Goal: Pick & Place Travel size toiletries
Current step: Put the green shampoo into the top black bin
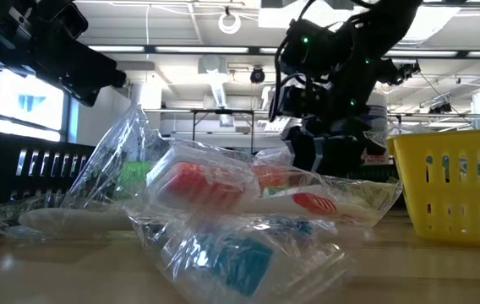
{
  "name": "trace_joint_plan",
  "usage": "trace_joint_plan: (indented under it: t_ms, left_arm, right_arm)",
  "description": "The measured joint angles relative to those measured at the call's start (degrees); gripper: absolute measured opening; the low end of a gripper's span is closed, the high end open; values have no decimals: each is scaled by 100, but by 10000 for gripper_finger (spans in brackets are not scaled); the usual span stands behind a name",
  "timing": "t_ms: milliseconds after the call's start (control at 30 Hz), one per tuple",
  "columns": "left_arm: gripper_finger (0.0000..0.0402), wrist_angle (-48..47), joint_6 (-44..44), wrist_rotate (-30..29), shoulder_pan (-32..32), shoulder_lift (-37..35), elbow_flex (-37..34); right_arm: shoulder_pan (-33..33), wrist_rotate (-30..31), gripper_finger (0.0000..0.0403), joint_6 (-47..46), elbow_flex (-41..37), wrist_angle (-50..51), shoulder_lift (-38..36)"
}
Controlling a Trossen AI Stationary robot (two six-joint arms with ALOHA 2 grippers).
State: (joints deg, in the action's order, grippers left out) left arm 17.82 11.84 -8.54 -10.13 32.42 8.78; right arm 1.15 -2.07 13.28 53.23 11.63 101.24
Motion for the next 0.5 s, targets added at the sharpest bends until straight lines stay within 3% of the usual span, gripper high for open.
trace_joint_plan:
  t_ms: [500]
  left_arm:
    - [126,-2,0,0,0,2,0]
  right_arm:
    - [1,-110,257,2,11,-40,189]
